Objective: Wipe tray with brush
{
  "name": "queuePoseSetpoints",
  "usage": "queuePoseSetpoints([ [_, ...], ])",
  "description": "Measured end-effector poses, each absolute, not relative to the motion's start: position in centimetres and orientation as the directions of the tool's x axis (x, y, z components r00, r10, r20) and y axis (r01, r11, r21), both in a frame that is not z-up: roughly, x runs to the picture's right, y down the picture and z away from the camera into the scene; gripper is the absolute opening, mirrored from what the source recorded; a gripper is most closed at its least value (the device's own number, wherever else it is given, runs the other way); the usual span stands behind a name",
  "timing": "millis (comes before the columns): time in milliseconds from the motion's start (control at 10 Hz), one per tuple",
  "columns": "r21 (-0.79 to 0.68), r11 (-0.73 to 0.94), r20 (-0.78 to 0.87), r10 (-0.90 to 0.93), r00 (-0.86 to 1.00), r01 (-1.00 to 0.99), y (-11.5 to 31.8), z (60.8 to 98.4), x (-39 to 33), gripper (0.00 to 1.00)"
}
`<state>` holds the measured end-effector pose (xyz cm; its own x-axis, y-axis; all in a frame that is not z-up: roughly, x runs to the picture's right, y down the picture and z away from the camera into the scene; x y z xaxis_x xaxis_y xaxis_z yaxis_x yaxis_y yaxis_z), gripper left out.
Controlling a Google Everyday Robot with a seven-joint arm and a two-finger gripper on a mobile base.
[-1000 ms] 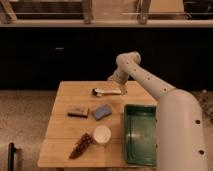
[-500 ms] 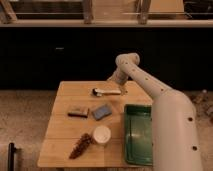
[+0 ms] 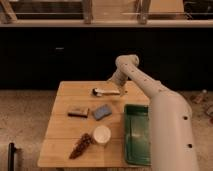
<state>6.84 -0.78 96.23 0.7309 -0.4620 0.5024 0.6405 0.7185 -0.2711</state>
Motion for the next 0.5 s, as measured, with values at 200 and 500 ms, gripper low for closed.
queuePoseSetpoints([
  [200,-0.291,0.737,0.487,-0.435,0.757,0.61,-1.24,95.89,6.54,0.8],
  [500,-0.346,0.764,0.469,-0.363,0.806,0.545,-1.5,96.06,6.24,0.8],
])
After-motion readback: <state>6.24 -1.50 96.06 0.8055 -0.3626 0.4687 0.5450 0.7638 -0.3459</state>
